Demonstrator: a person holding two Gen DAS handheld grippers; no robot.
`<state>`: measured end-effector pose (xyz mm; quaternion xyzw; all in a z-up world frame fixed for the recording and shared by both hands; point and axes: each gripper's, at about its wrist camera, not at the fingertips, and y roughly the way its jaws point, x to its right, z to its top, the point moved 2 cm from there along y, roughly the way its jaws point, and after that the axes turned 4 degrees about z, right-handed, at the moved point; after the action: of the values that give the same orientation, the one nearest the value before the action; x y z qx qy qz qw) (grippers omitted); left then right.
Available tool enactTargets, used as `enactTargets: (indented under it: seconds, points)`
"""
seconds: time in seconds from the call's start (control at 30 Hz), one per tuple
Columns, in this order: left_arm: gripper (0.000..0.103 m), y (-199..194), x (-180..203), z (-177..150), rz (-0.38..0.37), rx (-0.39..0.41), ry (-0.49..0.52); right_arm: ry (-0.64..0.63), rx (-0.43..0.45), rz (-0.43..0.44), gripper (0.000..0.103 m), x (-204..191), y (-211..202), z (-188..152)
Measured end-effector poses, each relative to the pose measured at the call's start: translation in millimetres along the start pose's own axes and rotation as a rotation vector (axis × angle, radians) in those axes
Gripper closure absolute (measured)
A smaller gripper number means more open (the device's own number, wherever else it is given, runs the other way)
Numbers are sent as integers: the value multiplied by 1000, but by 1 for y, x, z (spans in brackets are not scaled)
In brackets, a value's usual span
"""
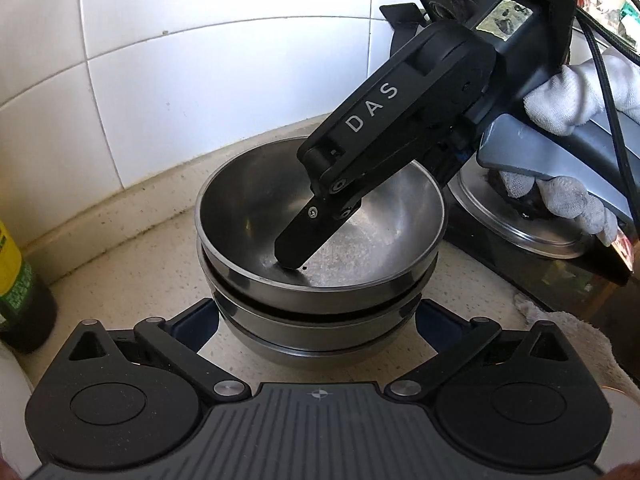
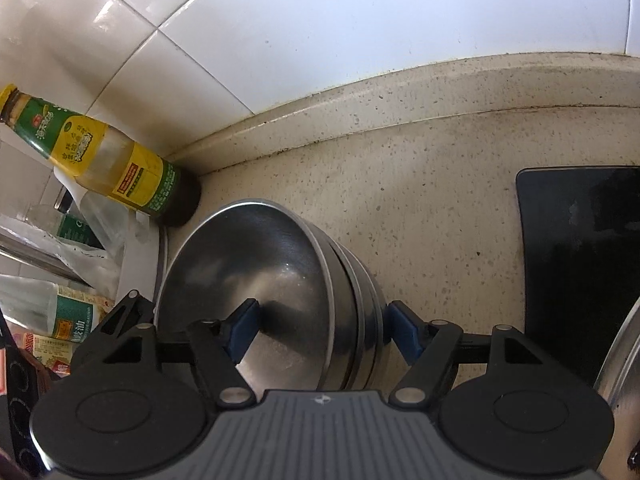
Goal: Organize plates and bowls
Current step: 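Grip the rim of the three-bowl stack with the right tool while the left tool cradles it, then carry the bowl stack with both tools toward the floral plate stack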
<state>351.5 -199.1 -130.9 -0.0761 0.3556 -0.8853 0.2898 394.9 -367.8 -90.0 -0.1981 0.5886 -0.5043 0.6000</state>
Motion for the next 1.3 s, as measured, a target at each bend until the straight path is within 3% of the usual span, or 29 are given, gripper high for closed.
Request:
enactTargets:
  seconds: [0.27,0.63,0.97,1.3]
  points:
    - [0,-17,2,10,32,17,-10,15,1,10,19,-12,-18,0]
    - [0,-82,25,25,81,106,-7,-45,76,-3,19,-60,-75,-13]
    - [0,-139,50,15,105,149,-25,-68,93,-12,19,-99,-108,-54]
    - [0,-172,71,-12,90,132,-35,-38,87,-4,19,-119,-117,-105]
